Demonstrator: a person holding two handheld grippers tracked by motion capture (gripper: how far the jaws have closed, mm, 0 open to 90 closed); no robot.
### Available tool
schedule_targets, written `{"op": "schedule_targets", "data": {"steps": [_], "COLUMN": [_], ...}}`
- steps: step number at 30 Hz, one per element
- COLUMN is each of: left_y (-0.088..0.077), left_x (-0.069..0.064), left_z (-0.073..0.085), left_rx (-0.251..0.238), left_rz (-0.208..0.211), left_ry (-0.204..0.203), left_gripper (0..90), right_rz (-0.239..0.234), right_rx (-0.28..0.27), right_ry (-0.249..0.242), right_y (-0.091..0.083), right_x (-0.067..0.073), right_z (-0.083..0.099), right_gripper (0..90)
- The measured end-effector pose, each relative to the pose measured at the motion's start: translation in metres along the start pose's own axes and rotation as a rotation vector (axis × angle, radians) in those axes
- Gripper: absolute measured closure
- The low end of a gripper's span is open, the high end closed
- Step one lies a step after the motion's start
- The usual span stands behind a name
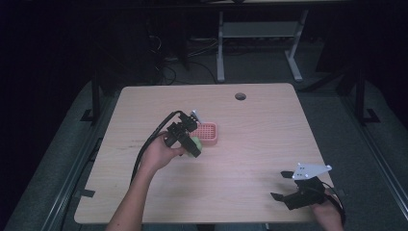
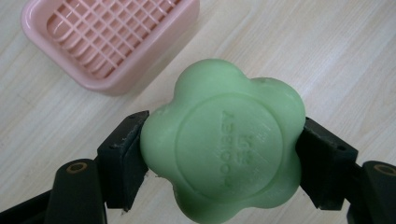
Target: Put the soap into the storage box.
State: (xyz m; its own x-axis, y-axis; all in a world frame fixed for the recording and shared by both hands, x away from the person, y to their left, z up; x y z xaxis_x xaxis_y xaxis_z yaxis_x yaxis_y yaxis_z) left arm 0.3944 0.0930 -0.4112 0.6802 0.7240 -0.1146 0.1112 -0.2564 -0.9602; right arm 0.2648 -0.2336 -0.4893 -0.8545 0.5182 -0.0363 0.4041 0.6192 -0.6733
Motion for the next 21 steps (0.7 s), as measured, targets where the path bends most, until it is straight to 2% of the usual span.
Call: {"op": "schedule_targets", "data": {"steps": [7,10,11,15,21], "left_y": [0.005,0.004,0.004,0.001,0.0], "left_x": [0.004,0.005,0.007,0.009,0.013], "left_z": [-0.011,-0.013,-0.014,-0.019,-0.025], "left_rx": [0.013,0.015,0.017,0.014,0.014], "left_rz": [-0.005,-0.009,-0.011,-0.012,-0.015], "left_ry": [-0.002,-0.009,0.003,-0.018,-0.015], "left_gripper": [26.7,26.7,26.7,26.7,26.7], "right_rz": [0.002,0.001,0.001,0.003,0.004], "right_rx": [-0.006,-0.007,-0.008,-0.006,-0.006], "right_ry": [-0.005,0.001,-0.001,-0.002,-0.001], "right_y": [0.0,0.0,0.0,-0.001,-0.002], "right_x": [-0.001,-0.001,-0.001,-0.002,-0.002], "right_z": [0.0,0.0,0.0,0.0,0.0], "right_gripper": [13.8,13.8,13.8,13.8,13.8]}}
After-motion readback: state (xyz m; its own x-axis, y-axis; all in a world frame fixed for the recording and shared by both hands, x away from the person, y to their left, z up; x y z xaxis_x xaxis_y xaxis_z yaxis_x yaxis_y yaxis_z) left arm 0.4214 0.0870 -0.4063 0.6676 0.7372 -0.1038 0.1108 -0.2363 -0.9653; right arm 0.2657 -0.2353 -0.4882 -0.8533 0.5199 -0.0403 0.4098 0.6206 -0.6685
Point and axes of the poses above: each handheld gripper's, and its own axes: y roughly forward along the jaws, z roughly out of its underside, x roughly to its left, the point moved 5 cm from there along y, roughly forward along the jaws, and after that the axes turned 8 degrees about -y, right-handed, at the moved point
